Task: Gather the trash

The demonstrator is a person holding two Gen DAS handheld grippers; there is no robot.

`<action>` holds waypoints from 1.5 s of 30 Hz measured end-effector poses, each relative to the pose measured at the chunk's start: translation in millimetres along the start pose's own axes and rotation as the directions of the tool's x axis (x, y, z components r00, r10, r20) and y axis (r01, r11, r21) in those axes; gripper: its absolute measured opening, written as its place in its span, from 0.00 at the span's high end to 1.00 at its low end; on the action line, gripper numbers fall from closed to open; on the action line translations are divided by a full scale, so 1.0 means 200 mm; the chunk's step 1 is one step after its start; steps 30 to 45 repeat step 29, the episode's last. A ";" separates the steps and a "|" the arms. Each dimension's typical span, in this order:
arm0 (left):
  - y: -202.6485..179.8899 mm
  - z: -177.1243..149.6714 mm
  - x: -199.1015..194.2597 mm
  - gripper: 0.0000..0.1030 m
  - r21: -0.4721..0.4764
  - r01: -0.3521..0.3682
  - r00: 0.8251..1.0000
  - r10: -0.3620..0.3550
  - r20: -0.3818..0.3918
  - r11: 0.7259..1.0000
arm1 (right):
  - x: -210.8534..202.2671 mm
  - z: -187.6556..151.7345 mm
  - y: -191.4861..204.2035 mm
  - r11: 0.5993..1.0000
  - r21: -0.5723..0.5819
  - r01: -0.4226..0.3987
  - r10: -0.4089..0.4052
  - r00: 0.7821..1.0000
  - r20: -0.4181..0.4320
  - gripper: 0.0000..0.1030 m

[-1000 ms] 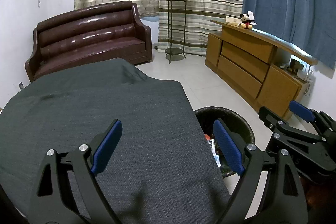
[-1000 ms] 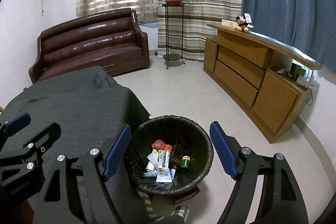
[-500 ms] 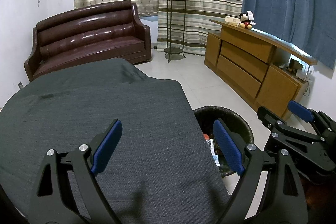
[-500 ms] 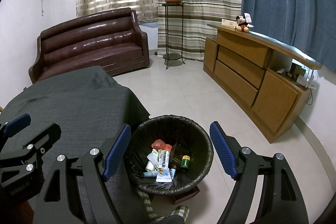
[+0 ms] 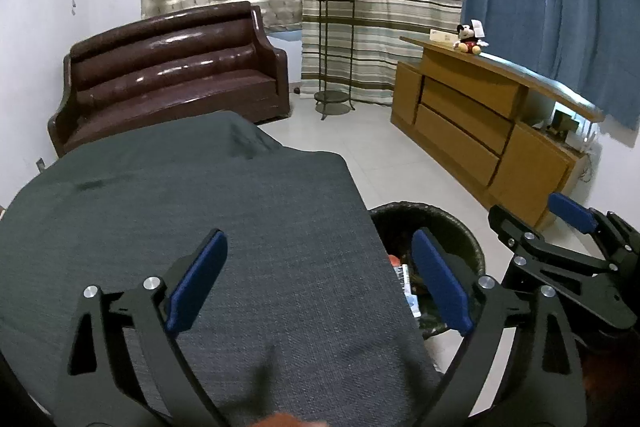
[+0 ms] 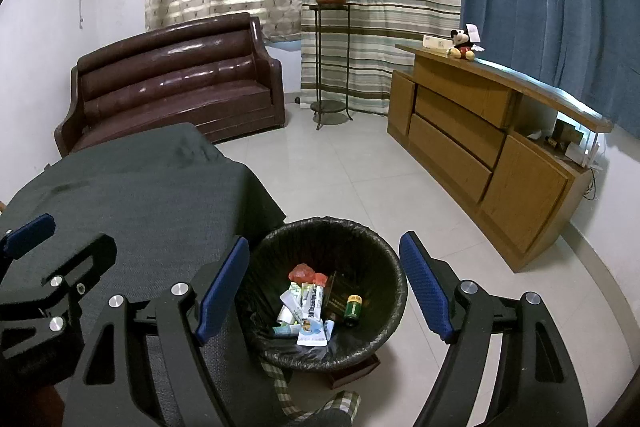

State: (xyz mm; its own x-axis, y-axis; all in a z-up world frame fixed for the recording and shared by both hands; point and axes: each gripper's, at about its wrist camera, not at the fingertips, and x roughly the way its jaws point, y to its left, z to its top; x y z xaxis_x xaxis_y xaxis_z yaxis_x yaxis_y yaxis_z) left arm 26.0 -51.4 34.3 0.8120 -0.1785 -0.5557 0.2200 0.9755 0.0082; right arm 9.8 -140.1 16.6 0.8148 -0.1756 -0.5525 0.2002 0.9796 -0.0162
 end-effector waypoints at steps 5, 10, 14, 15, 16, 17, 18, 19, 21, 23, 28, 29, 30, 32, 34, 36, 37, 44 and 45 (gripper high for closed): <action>-0.04 0.00 -0.01 0.11 0.008 0.004 1.000 -0.004 0.017 1.000 | 0.00 0.00 0.00 1.000 0.000 0.001 -0.001 1.000 0.001 0.27; -0.04 0.01 -0.01 0.11 -0.019 0.020 0.999 -0.019 0.031 1.000 | 0.00 0.00 0.00 1.000 0.001 0.000 0.000 1.000 -0.002 0.27; -0.05 0.01 0.00 0.10 -0.038 0.030 0.999 -0.029 0.030 0.999 | 0.00 0.00 0.00 1.000 0.000 0.000 0.000 1.000 -0.002 0.27; -0.06 0.01 0.01 0.10 -0.041 0.031 0.999 -0.030 0.030 0.999 | 0.00 0.00 0.00 1.000 0.001 0.000 0.000 1.000 -0.002 0.27; -0.06 0.01 0.01 0.10 -0.044 0.032 0.999 -0.031 0.030 0.999 | 0.00 0.00 0.00 1.000 0.001 0.000 0.000 1.000 -0.002 0.27; -0.06 0.01 0.01 0.10 -0.046 0.034 0.999 -0.032 0.029 0.998 | 0.00 0.00 0.00 1.000 0.000 0.000 0.000 1.000 -0.002 0.27; -0.05 0.01 0.01 0.10 -0.048 0.035 0.999 -0.033 0.028 0.998 | 0.00 0.00 0.00 1.000 0.000 0.000 0.000 1.000 -0.003 0.27; -0.05 0.01 0.02 0.09 -0.050 0.035 0.999 -0.034 0.024 0.998 | 0.00 0.00 0.00 1.000 0.000 0.000 0.000 1.000 -0.002 0.27; -0.05 0.01 0.03 0.07 -0.054 0.030 0.999 -0.029 0.021 0.998 | 0.00 0.00 0.00 1.000 0.000 0.000 0.000 1.000 -0.002 0.27; -0.05 0.01 0.03 0.07 -0.060 0.017 1.000 -0.016 0.022 0.998 | 0.00 0.00 0.00 1.000 0.000 0.001 -0.001 1.000 -0.003 0.27; -0.01 0.02 0.06 0.07 -0.075 -0.022 1.000 0.022 0.001 0.997 | 0.00 -0.01 0.01 1.000 -0.006 0.000 0.000 1.000 -0.005 0.27; 0.01 0.02 0.06 0.07 -0.077 -0.028 1.000 0.028 -0.003 0.997 | 0.00 -0.02 0.02 1.000 -0.008 0.000 0.000 1.000 -0.006 0.27; 0.01 0.02 0.06 0.07 -0.077 -0.028 1.000 0.028 -0.003 0.997 | 0.00 -0.02 0.02 1.000 -0.008 0.000 0.000 1.000 -0.006 0.27; 0.01 0.02 0.06 0.07 -0.077 -0.028 1.000 0.028 -0.003 0.997 | 0.00 -0.02 0.02 1.000 -0.008 0.000 0.000 1.000 -0.006 0.27; 0.01 0.02 0.06 0.07 -0.077 -0.028 1.000 0.028 -0.003 0.997 | 0.00 -0.02 0.02 1.000 -0.008 0.000 0.000 1.000 -0.006 0.27; 0.01 0.02 0.06 0.07 -0.077 -0.028 1.000 0.028 -0.003 0.997 | 0.00 -0.02 0.02 1.000 -0.008 0.000 0.000 1.000 -0.006 0.27; 0.01 0.02 0.06 0.07 -0.077 -0.028 1.000 0.028 -0.003 0.997 | 0.00 -0.02 0.02 1.000 -0.008 0.000 0.000 1.000 -0.006 0.27; 0.01 0.02 0.06 0.07 -0.077 -0.028 1.000 0.028 -0.003 0.997 | 0.00 -0.02 0.02 1.000 -0.008 0.000 0.000 1.000 -0.006 0.27; 0.01 0.02 0.06 0.07 -0.077 -0.028 1.000 0.028 -0.003 0.997 | 0.00 -0.02 0.02 1.000 -0.008 0.000 0.000 1.000 -0.006 0.27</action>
